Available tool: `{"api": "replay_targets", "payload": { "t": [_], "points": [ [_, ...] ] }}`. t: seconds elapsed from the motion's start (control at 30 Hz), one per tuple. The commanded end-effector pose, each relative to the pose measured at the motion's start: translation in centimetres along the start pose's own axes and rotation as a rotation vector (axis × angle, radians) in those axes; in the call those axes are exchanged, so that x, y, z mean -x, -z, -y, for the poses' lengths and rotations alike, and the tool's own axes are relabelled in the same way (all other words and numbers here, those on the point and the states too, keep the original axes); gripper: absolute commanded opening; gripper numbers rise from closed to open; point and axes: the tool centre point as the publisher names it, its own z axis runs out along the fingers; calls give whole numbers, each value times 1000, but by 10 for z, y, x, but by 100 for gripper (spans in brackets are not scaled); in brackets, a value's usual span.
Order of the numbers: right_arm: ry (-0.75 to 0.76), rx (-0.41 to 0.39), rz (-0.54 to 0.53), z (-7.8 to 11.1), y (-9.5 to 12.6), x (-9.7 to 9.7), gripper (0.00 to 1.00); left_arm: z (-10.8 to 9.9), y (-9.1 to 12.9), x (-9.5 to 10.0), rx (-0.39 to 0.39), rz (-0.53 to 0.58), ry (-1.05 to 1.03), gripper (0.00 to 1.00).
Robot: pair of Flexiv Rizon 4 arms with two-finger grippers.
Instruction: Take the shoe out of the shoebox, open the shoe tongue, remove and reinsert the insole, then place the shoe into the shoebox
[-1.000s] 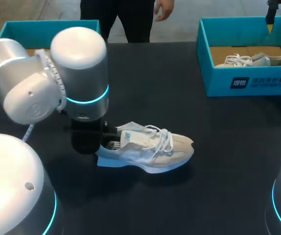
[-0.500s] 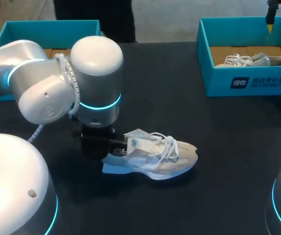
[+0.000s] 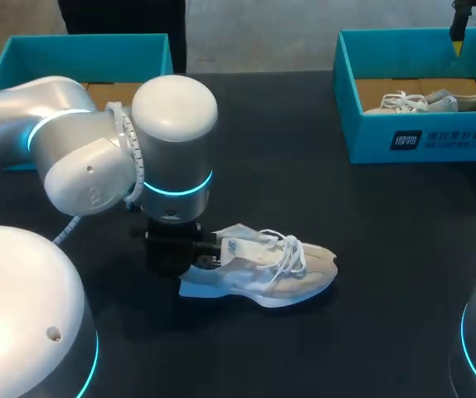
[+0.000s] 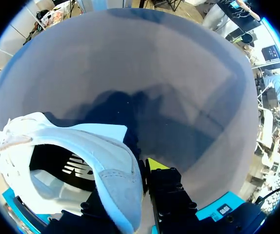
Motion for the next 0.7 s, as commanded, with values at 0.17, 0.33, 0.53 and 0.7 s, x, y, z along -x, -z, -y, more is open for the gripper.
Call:
{"api": "replay_targets", "payload": {
  "t": [0.17,0.33,0.53,0.7],
  "points": [
    [-1,1,1,1,0,0,100,-5,-9,10,-6,-13,9,0],
    [-1,1,1,1,0,0,100,-6,-14,11,-4,-21,8,0],
    [-1,1,1,1,0,0,100,-7,-17,11,-2,-28,4,0],
    [-1,1,1,1,0,0,100,-8,-19,9,0,-30,4,0]
  ]
}}
